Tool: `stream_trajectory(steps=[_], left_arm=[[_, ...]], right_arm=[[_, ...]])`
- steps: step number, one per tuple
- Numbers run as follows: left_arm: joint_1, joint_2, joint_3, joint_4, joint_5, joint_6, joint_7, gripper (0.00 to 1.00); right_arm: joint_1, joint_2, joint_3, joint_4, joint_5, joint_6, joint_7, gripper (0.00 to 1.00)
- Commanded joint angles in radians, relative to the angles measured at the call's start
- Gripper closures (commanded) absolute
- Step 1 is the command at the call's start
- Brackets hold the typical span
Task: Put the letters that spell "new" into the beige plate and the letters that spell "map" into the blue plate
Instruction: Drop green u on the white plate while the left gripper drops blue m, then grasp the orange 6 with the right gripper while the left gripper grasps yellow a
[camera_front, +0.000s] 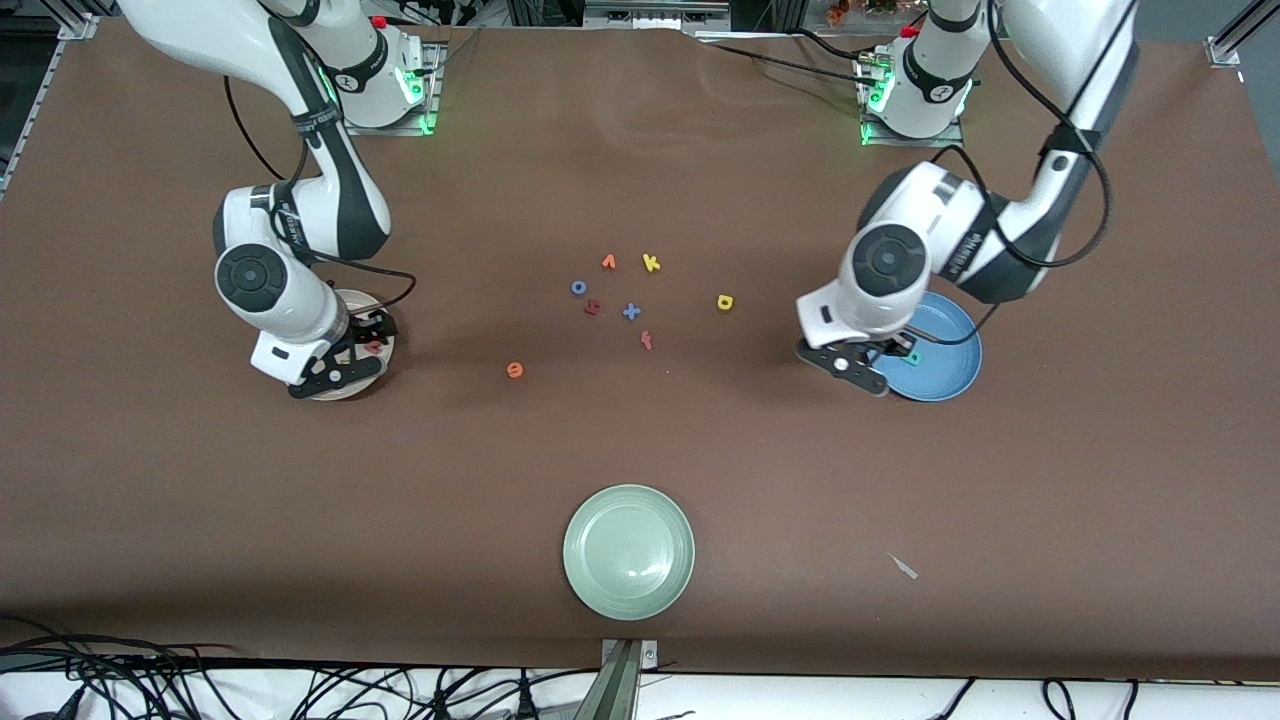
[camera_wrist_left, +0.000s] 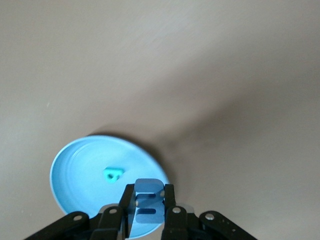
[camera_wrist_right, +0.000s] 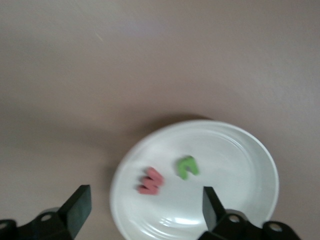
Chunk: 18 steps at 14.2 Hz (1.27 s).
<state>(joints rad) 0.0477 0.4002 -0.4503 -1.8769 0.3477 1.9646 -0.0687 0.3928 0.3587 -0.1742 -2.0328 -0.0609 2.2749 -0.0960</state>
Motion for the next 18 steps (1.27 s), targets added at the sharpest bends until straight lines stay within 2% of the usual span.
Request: stream_trajectory(steps=[1, 3, 5, 7, 8, 9, 10, 13, 15, 18], left_arm=[[0.057, -0.026, -0.011, -0.082, 0.000, 0.026, 0.029, 0.98], [0.072, 0.008, -0.005, -0.120, 0.090, 0.075, 0.024, 0.98], [0.144, 0.037, -0.008, -0.168, 0.164, 0.131, 0.020, 0.95], [0.158, 0.037, -0.008, -0.197, 0.166, 0.168, 0.020, 0.81], [0.158, 0.037, -0.008, -0.197, 0.166, 0.166, 0.020, 0.58], [0.155, 0.032, -0.013, -0.196, 0.166, 0.162, 0.020, 0.18], [0.147, 0.022, -0.021, -0.189, 0.165, 0.139, 0.021, 0.00], [0.144, 0.017, -0.140, -0.101, 0.142, -0.016, -0.020, 0.00], [0.130, 0.023, -0.220, -0.029, 0.082, -0.078, -0.144, 0.00], [0.049, 0.032, -0.238, 0.004, 0.005, -0.087, -0.360, 0.00]], right_arm=[[0.009, 0.072, 0.060, 0.098, 0.015, -0.032, 0.108, 0.00], [0.009, 0.120, 0.105, 0.152, 0.016, -0.031, 0.157, 0.00], [0.009, 0.163, 0.148, 0.198, 0.047, -0.023, 0.188, 0.00], [0.009, 0.200, 0.173, 0.236, 0.076, -0.022, 0.217, 0.00], [0.011, 0.210, 0.177, 0.239, 0.076, -0.015, 0.241, 0.00], [0.017, 0.218, 0.179, 0.244, 0.076, -0.006, 0.266, 0.00], [0.029, 0.229, 0.179, 0.250, 0.076, 0.000, 0.281, 0.00], [0.102, 0.259, 0.176, 0.250, 0.072, 0.060, 0.357, 0.00], [0.106, 0.278, 0.176, 0.250, 0.069, 0.092, 0.363, 0.00], [0.106, 0.286, 0.176, 0.250, 0.064, 0.100, 0.363, 0.01]])
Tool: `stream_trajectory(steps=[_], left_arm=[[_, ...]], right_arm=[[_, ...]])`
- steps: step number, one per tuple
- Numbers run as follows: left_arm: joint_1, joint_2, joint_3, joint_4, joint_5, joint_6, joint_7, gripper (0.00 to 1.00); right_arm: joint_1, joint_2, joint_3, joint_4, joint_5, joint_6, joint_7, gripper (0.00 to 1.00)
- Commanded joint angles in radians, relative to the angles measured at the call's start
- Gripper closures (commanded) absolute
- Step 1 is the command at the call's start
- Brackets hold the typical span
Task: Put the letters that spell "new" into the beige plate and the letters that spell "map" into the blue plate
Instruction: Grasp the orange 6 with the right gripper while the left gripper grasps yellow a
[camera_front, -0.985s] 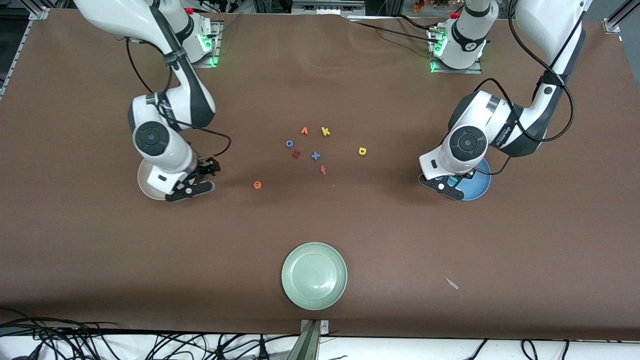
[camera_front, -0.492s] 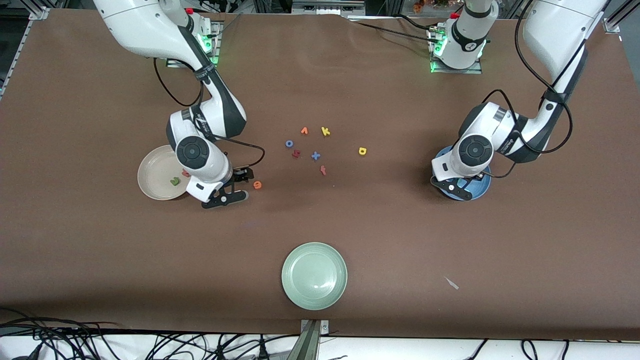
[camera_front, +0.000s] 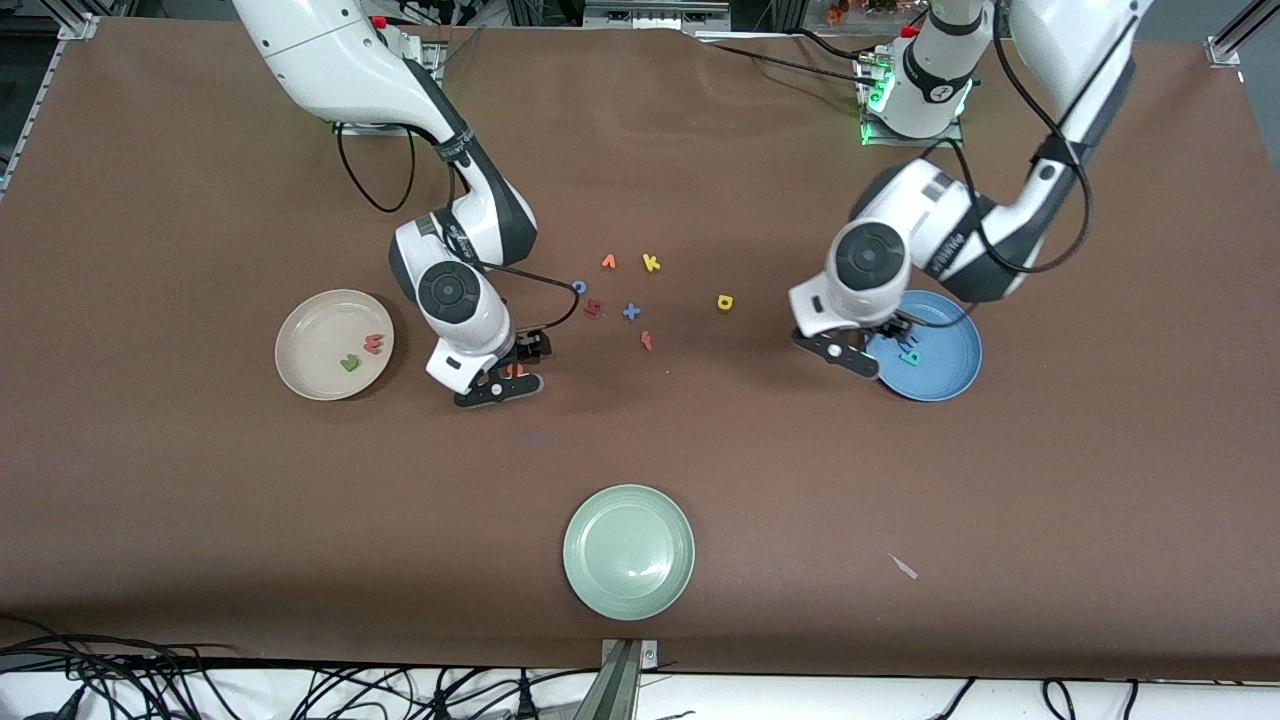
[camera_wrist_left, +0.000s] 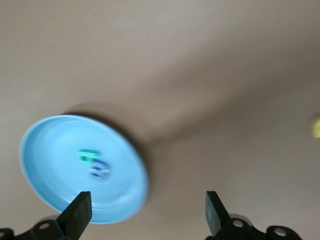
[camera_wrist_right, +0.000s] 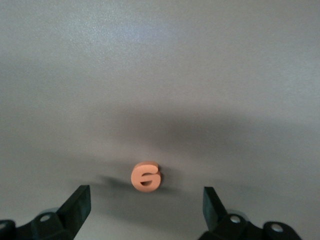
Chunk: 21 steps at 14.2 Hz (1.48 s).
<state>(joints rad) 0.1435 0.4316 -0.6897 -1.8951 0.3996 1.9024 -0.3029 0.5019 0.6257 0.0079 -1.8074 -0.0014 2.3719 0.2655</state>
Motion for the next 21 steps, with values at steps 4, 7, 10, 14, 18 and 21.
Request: stream_trajectory(steps=[4, 7, 10, 14, 18, 21], left_arm=[[-0.137, 0.070, 0.001, 0.068, -0.082, 0.010, -0.379, 0.00], [-0.202, 0.131, 0.002, 0.062, -0.079, 0.104, -0.502, 0.00], [-0.229, 0.186, 0.006, 0.047, -0.065, 0.208, -0.502, 0.00], [-0.231, 0.226, 0.007, 0.004, 0.022, 0.285, -0.502, 0.04], [-0.231, 0.259, 0.009, -0.010, 0.090, 0.322, -0.502, 0.09], [-0.231, 0.276, 0.009, -0.021, 0.116, 0.322, -0.502, 0.14]], right_arm=[[-0.003, 0.029, -0.006, 0.026, 0.001, 0.012, -0.003, 0.13], [0.004, 0.045, -0.006, 0.025, 0.001, 0.041, 0.000, 0.21], [0.006, 0.046, -0.006, 0.025, 0.000, 0.041, -0.003, 0.30], [0.006, 0.046, -0.006, 0.025, 0.000, 0.041, -0.015, 0.48], [0.007, 0.046, -0.006, 0.023, 0.001, 0.041, -0.015, 0.61], [0.007, 0.045, -0.006, 0.023, 0.000, 0.041, -0.017, 0.75]])
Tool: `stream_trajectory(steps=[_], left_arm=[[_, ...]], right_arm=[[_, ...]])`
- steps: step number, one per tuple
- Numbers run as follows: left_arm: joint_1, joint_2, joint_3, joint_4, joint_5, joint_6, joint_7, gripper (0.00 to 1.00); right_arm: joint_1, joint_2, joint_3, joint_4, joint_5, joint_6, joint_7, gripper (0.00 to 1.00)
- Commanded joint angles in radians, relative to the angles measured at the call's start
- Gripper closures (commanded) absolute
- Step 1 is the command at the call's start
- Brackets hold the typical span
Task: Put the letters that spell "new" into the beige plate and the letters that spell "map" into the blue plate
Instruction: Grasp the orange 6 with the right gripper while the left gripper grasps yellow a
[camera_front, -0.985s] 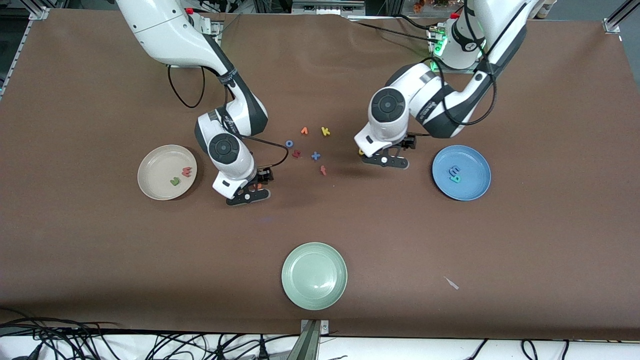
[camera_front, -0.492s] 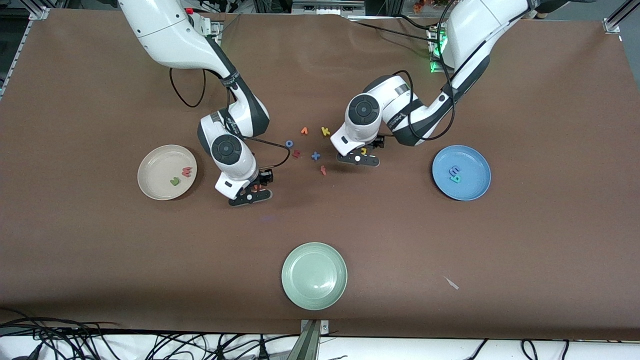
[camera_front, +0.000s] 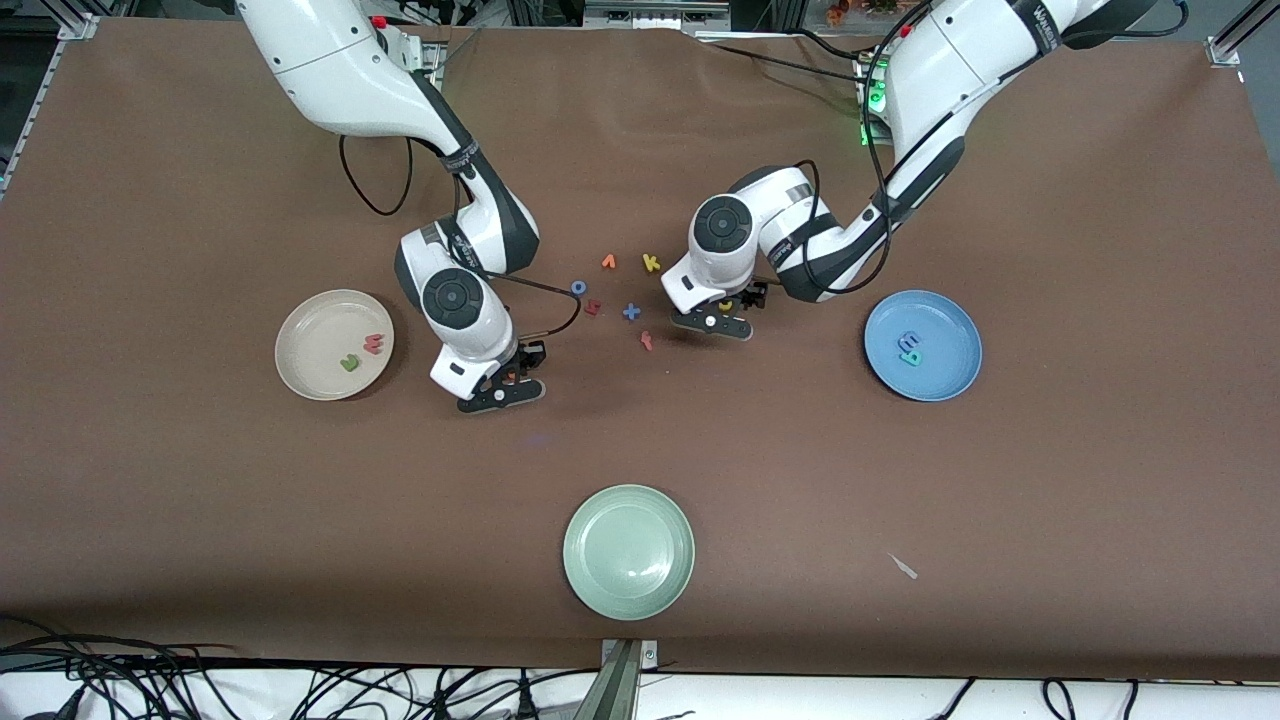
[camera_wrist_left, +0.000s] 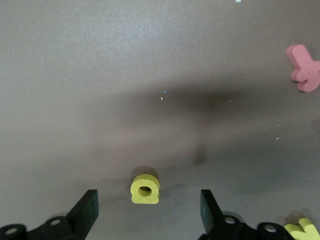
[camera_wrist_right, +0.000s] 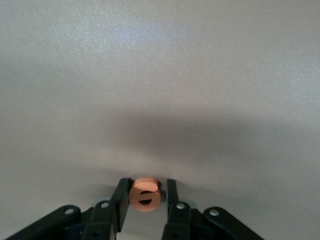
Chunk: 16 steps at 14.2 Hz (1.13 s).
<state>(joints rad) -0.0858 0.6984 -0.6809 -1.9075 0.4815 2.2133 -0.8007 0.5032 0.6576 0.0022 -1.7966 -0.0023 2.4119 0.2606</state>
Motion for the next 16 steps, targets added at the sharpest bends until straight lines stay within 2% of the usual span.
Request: stream_trajectory(steps=[1, 4, 9, 11, 12, 16], left_arm=[[-0.002, 0.009, 0.000, -0.010, 0.034, 0.012, -0.005, 0.15], [-0.002, 0.012, 0.001, -0.010, 0.064, 0.012, -0.003, 0.22], [0.000, 0.019, 0.001, -0.024, 0.088, 0.011, -0.005, 0.30], [0.000, 0.018, 0.000, -0.027, 0.088, 0.011, -0.005, 0.34], [0.000, 0.018, 0.000, -0.027, 0.088, 0.009, -0.005, 0.40], [0.005, 0.012, -0.002, -0.025, 0.088, 0.000, -0.002, 0.89]], right_arm=[[0.006, 0.013, -0.001, 0.014, 0.001, 0.000, -0.014, 0.79], [0.000, 0.004, -0.001, 0.029, 0.001, -0.013, -0.032, 0.84], [-0.057, -0.053, -0.011, 0.059, 0.008, -0.178, -0.200, 0.85], [-0.069, -0.093, -0.052, 0.034, 0.007, -0.215, -0.288, 0.85], [-0.069, -0.120, -0.076, 0.007, 0.008, -0.218, -0.340, 0.85], [-0.069, -0.212, -0.177, -0.127, 0.008, -0.198, -0.515, 0.84]])
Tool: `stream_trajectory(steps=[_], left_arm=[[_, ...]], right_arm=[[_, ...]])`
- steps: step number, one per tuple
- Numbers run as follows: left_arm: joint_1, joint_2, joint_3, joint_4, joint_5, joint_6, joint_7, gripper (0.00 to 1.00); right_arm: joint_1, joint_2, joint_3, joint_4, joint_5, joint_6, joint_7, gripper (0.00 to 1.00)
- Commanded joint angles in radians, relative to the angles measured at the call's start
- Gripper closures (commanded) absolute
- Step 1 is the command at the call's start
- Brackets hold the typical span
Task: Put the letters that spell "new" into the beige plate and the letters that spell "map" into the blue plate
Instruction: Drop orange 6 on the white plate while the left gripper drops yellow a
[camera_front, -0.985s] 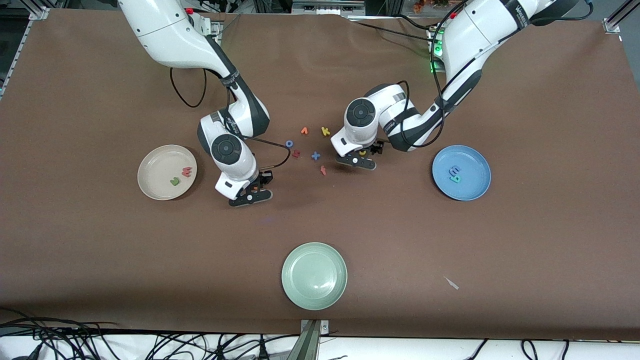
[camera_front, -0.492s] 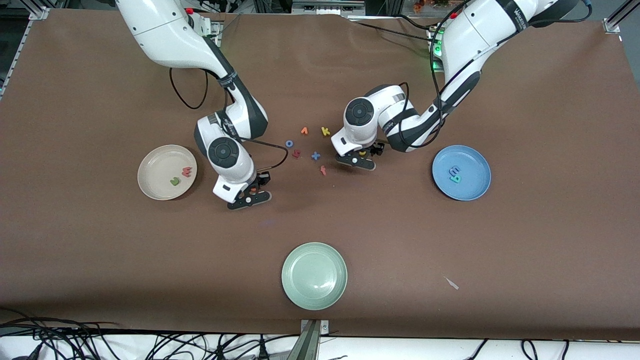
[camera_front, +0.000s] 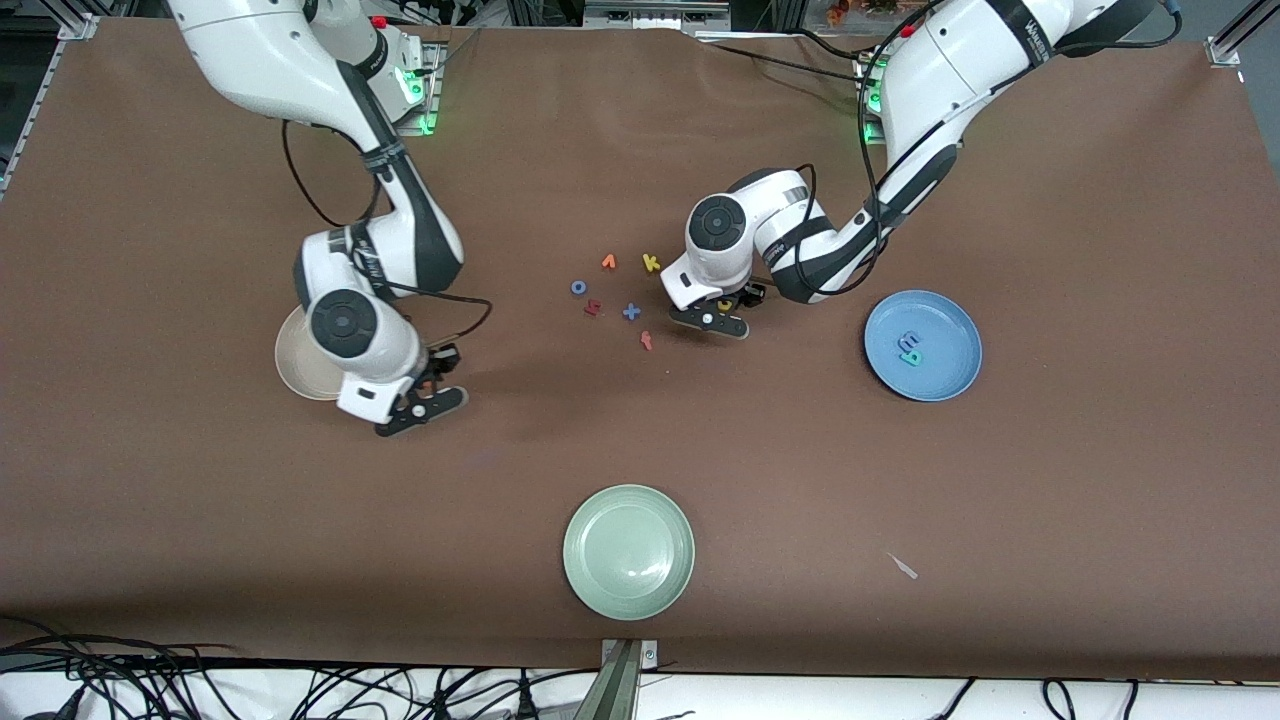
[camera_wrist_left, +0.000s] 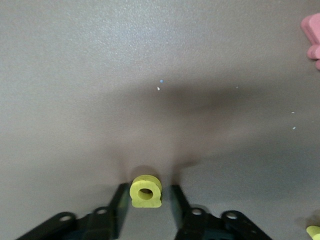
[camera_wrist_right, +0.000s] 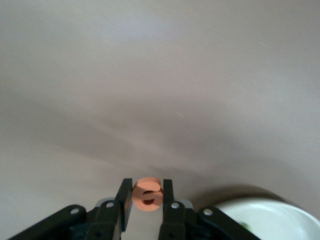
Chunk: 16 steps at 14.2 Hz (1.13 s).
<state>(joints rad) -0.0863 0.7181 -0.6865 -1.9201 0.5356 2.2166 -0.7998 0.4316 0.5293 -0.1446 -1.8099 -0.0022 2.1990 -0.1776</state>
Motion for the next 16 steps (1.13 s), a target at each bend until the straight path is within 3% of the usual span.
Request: stream_trajectory(steps=[1, 5, 9, 11, 13, 16], left_arm=[[0.008, -0.011, 0.002, -0.011, 0.034, -0.005, -0.002, 0.99], [0.019, -0.083, -0.004, 0.032, 0.031, -0.141, 0.017, 1.00], [0.046, -0.147, -0.004, 0.076, 0.018, -0.297, 0.119, 1.00], [0.115, -0.161, -0.004, 0.075, 0.021, -0.324, 0.175, 1.00], [0.180, -0.196, -0.004, 0.072, 0.020, -0.340, 0.317, 1.00], [0.311, -0.216, -0.005, 0.061, 0.014, -0.353, 0.529, 0.98]], right_arm=[[0.003, -0.113, -0.045, -0.159, 0.008, 0.036, -0.098, 0.84], [0.003, -0.195, -0.113, -0.333, 0.008, 0.158, -0.206, 0.84], [0.003, -0.216, -0.150, -0.400, 0.008, 0.212, -0.243, 0.80], [0.003, -0.210, -0.151, -0.390, 0.014, 0.194, -0.223, 0.01], [0.003, -0.213, -0.151, -0.346, 0.018, 0.141, -0.224, 0.00], [0.003, -0.207, -0.151, -0.200, 0.019, -0.089, -0.206, 0.00]])
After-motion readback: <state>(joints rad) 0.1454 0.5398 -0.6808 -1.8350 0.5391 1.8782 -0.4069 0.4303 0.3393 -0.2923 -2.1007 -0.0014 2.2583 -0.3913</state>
